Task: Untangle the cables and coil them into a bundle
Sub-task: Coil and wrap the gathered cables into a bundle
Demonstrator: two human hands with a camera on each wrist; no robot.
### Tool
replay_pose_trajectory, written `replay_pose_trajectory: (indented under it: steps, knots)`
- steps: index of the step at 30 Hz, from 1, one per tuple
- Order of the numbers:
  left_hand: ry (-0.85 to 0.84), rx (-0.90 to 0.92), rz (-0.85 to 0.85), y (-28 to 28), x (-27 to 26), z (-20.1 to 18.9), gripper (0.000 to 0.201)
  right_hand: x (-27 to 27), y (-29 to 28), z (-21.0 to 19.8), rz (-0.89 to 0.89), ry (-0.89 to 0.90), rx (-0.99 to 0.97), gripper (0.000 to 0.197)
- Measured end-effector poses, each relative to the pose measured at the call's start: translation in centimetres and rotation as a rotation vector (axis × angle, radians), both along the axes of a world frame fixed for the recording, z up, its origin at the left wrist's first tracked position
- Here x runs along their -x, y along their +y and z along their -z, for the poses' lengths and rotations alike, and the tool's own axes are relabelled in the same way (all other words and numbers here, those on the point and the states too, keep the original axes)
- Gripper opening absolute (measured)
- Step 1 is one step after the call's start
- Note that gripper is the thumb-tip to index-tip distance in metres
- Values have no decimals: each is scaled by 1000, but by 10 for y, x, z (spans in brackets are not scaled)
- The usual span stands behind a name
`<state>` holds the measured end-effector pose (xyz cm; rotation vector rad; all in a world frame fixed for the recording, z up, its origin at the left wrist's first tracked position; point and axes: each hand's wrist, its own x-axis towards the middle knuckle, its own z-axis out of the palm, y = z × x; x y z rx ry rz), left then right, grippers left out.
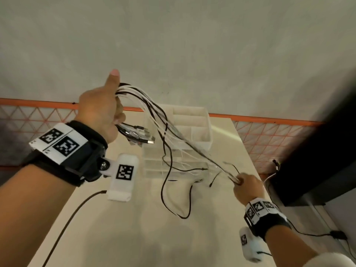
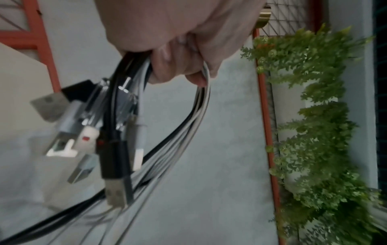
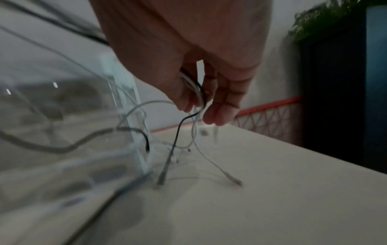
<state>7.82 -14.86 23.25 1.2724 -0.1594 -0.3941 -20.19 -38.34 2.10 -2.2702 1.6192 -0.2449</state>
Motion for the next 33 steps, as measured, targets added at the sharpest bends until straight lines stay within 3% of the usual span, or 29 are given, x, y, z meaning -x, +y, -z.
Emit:
replay_pose_trajectory:
  steps: [2,6,8,10,13,15,18,19,21,24,27,29,30,33]
  knots:
    - [-20,-2,12,-1,2,-1,46,5,7,17,95,42,-136,15]
    - [-18,-111,110,-6,6,15,47,-6,7,17,288,-197,-370,13]
    - [-28,-184,162,-8,9,27,44,-15,3,-2,278,-361,-310,15]
    - [-37,-242,175,-9,15,35,45,-21,3,-29,246,-484,-133,19]
    - [-47,-272,197,-8,20,41,50,-26,9,-58,125,-644,40,37]
    - [-61,-235,237,-6,20,40,49,-26,15,-57,68,-553,12,48]
    - [-150,-197,346,2,20,31,36,-18,20,-30,-39,-81,-230,75]
    - [-187,-196,379,4,19,29,39,-17,23,-28,-71,34,-299,84]
    - [-241,-221,418,7,17,27,61,-23,31,-39,-136,57,-289,89]
    - [-338,-290,478,5,25,28,37,-44,49,-78,-290,-344,-142,89]
    - [-442,-341,581,-3,47,27,22,-73,94,-137,-653,-663,-179,97]
    - [-529,-330,657,-7,58,27,26,-92,118,-154,-805,-688,-239,90]
    - [-555,-325,681,-6,60,27,28,-100,122,-154,-812,-705,-245,76]
    - [-526,-443,766,9,51,26,43,-109,113,-147,-651,-738,-181,12]
